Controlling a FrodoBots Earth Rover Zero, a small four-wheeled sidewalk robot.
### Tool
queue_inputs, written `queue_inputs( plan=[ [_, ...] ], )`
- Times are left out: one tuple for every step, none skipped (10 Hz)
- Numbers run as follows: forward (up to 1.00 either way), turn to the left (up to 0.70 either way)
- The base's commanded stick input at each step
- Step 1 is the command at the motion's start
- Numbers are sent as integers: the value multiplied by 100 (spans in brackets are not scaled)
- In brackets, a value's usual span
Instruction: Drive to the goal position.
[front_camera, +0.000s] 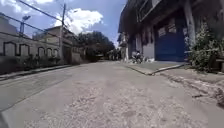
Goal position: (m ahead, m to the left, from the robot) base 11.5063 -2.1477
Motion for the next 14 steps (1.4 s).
queue_inputs(
  plan=[
    [85, 0],
    [85, 0],
    [85, 0],
    [85, 0],
    [85, 0],
    [85, 0],
    [85, 0],
    [85, 0],
    [85, 0],
    [85, 0],
    [85, 0],
    [85, 0],
    [85, 0],
    [85, 0]
  ],
)
